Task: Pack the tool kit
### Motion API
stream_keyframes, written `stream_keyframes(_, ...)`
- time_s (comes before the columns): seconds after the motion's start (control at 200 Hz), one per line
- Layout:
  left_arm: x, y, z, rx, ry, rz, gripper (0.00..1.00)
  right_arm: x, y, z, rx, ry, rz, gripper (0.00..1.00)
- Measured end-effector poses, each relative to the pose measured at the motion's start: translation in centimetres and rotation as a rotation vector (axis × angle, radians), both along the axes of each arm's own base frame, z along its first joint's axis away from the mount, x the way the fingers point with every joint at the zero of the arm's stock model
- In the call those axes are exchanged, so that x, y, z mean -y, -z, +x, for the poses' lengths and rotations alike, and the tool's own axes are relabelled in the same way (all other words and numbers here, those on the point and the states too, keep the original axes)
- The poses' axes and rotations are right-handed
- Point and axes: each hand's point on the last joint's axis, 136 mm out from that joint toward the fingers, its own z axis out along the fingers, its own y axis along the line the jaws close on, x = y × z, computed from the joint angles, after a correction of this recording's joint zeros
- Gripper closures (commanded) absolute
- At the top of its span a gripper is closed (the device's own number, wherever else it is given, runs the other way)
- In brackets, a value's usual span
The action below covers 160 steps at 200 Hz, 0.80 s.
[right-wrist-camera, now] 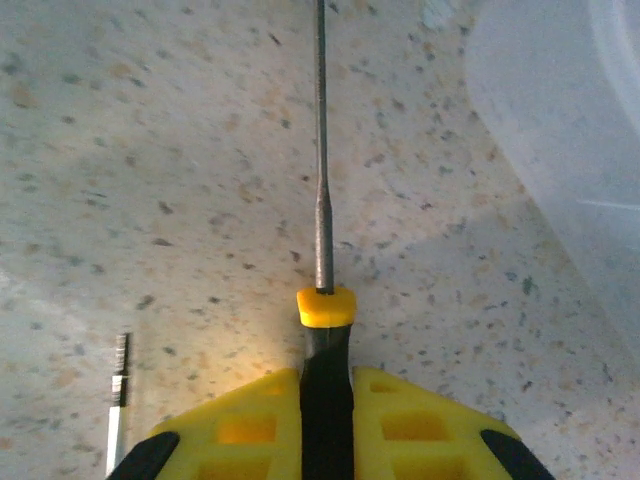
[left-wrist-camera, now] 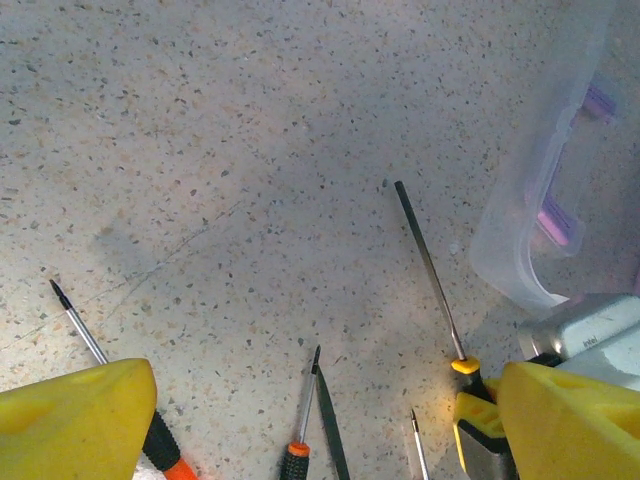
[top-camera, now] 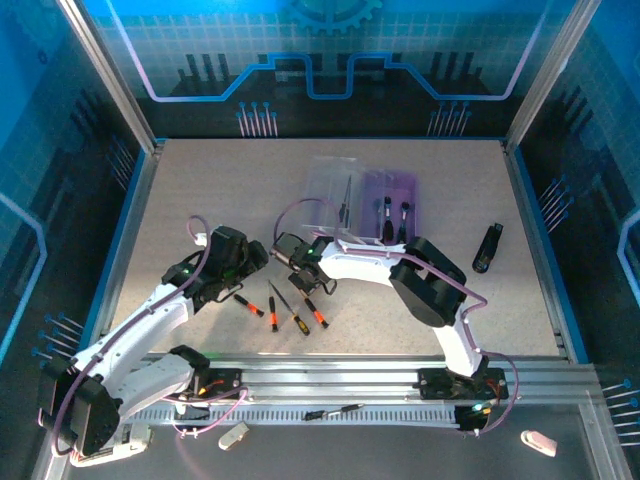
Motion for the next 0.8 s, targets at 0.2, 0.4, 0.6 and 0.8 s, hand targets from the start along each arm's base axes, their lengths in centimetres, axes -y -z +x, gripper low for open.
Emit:
stream_keyframes(0.2,-0.1,-0.4,0.5,0.022,-0.014,-0.008,0.01,-1.2,-2.8,-0.2,0.011,-0.013,0.101,0.86)
stream_keyframes(0.4,-0.3,-0.7,0.9,0.047,-0.031,-0.005,0.01,-1.8,-6.7,-0.3,0.030,-0.013,0.203,0.86)
stream_keyframes(0.6,-0.6,-1.1,1.4,0.070,-0.066,-0.015,0.01,-1.0,-11.3,0.7,0.053,0.026,0.320,0.86)
stream_keyframes(0.8,-0.3,-1.6,2.0,0.100,-0.066,-0.032,0.01,1.7,-15.6,3.0,0.087,0.104,0.427,0.86)
